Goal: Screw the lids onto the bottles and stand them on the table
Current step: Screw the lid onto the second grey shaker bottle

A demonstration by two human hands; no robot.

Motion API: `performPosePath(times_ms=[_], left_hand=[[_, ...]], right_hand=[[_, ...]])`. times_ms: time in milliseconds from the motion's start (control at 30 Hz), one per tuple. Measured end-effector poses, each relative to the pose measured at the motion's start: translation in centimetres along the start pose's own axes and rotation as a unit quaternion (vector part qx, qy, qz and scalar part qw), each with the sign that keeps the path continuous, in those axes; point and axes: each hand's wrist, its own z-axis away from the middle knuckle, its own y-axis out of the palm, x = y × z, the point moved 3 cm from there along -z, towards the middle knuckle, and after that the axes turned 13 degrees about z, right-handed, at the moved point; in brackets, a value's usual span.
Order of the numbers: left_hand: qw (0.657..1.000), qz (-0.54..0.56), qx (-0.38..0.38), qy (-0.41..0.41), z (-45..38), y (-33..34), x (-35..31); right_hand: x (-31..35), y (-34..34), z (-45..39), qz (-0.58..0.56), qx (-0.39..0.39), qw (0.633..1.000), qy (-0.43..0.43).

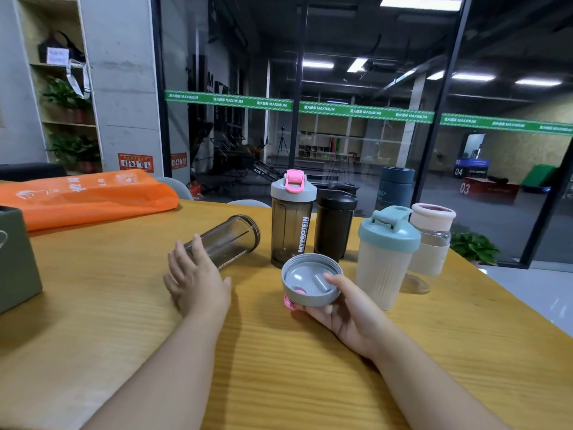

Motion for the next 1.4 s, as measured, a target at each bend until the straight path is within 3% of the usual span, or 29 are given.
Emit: performPosePath(times_ms=[233,367,633,800,900,1033,1200,1300,1400], left_hand=[[0.999,-0.011,-0.021,0.031,-0.6,0.0,-0.1],[0.997,0.070,0.005,0.024,-0.3,-0.5,-0.2],[0.982,0.190,-0.015,-0.012,0.9,-2.1,-0.2],[0.966,0.254,-0.030,-0.035,2.0,-3.4,-0.2],[0.936,0.341,-0.038,-0.078,2.5,-4.2,0.1],[0.869,0.481,-0.024,-0.115,3.1,-5.0,0.4],[0.797,0.588,0.020,-0.138,3.4,-4.9,0.3],[0.771,0.611,0.084,-0.159,3.7,-4.5,-0.1],[0.768,0.610,0.125,-0.152,4.0,-4.3,-0.5]], right_hand=[[0.1,-0.1,-0.3,-0.010,-0.004,1.000,0.001],[0.3,-0.1,-0.3,-0.006,-0.030,1.000,-0.003],[0.6,-1.2,-0.4,0.134,-0.129,0.981,-0.061],[0.3,-1.4,0.1,0.136,-0.136,0.979,-0.071],[0.1,-1.3,0.6,0.132,-0.117,0.979,-0.100],[-0.3,-0.7,1.6,0.145,-0.062,0.977,-0.142],[-0.7,-1.0,2.8,0.122,-0.079,0.978,-0.148],[-0.7,-1.3,3.3,0.114,-0.079,0.978,-0.156],[-0.3,-1.2,3.4,0.102,-0.083,0.975,-0.181]])
